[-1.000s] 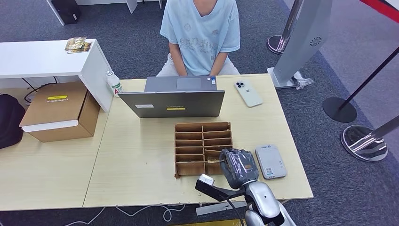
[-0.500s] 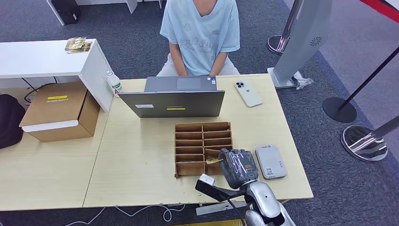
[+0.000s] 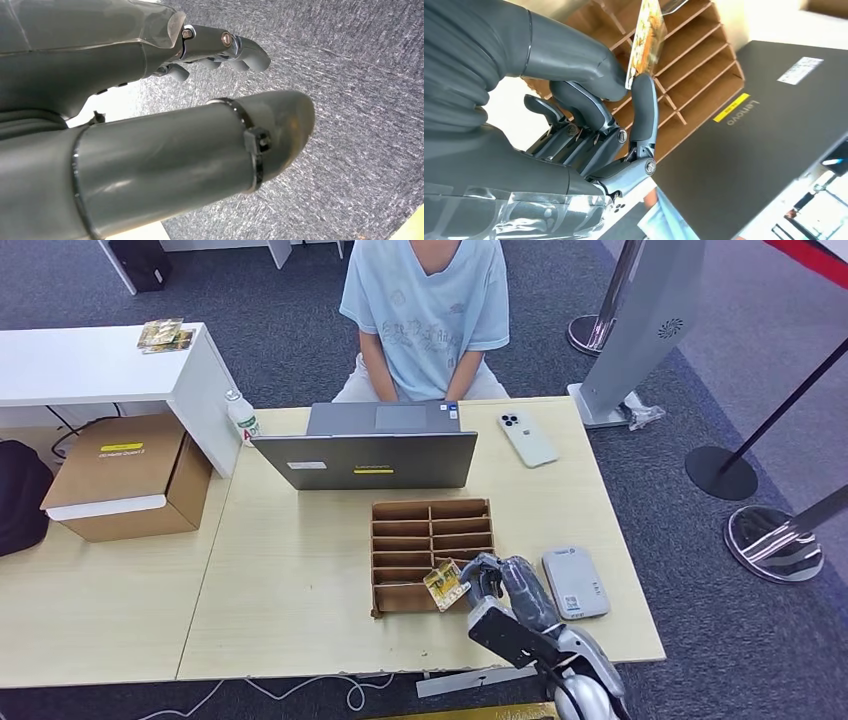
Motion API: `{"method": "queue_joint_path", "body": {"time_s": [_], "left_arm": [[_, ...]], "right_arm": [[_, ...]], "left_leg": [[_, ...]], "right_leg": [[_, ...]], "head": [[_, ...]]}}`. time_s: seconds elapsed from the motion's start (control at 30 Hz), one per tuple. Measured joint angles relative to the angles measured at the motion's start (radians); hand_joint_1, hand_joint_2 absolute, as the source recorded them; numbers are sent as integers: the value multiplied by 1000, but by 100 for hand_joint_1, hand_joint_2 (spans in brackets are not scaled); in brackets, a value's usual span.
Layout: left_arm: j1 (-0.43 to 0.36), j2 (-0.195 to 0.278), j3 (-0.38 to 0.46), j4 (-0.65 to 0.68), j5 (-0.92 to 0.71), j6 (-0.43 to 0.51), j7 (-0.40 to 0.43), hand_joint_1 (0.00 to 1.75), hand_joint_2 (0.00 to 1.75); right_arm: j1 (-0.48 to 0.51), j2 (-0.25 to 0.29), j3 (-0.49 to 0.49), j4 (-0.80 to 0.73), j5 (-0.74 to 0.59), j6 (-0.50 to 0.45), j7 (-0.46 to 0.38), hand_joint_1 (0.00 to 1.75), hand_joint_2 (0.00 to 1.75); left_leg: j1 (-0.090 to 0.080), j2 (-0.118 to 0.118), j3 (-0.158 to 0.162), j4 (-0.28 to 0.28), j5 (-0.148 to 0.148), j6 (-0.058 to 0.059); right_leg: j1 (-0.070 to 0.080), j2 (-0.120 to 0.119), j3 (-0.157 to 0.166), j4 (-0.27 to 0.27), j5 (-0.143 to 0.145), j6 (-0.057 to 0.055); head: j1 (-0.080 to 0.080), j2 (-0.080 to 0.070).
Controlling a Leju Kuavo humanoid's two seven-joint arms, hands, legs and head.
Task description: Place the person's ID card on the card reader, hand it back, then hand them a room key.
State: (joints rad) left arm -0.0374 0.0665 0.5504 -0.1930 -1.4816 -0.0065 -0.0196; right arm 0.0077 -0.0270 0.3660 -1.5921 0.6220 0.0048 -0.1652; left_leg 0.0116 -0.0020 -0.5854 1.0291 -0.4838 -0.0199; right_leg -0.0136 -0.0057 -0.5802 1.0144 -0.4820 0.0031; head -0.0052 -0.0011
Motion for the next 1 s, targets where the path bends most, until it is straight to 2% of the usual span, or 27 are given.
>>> {"method": "queue_joint_path", "body": {"time_s": [0.17,0.33,0.43,0.63,0.83,0.9,1.0], "left_arm": [[7,-18,-3,0,0,12,-6,0,0],[31,-107,-44,0,-1,75,28,0,0],[40,-133,-55,0,-1,81,28,0,0],[36,-136,-60,0,-1,70,10,0,0],[34,-132,-65,0,0,69,11,0,0],[29,-114,-75,0,7,53,25,0,0],[15,-62,-85,0,17,9,4,0,0]], "right_arm": [[26,-23,-37,-47,-118,41,-48,175,175],[55,-23,-66,-57,-157,42,-94,175,175],[59,-23,-79,-58,-200,69,-118,175,175],[45,-21,-92,-58,-319,134,-141,175,175],[-15,-19,-104,-56,-413,160,-138,175,175],[-51,-25,-104,-53,-470,172,-131,175,175],[-128,-37,-101,-50,-569,211,-110,175,175]], "left_leg": [[0,0,0,0,0,0],[-2,1,0,0,-1,1],[-1,1,0,1,-1,1],[0,1,1,1,-1,1],[-1,1,1,1,0,1],[0,1,1,1,1,1],[0,2,1,1,1,1]], "right_leg": [[-1,0,0,0,0,0],[-2,1,1,0,0,1],[-2,1,1,0,0,1],[-1,1,1,0,0,1],[-1,1,1,0,1,1],[-1,1,1,1,1,1],[0,2,1,1,2,0]], "head": [[0,0],[0,0],[0,0],[0,0],[0,0],[0,0],[0,0]]}}
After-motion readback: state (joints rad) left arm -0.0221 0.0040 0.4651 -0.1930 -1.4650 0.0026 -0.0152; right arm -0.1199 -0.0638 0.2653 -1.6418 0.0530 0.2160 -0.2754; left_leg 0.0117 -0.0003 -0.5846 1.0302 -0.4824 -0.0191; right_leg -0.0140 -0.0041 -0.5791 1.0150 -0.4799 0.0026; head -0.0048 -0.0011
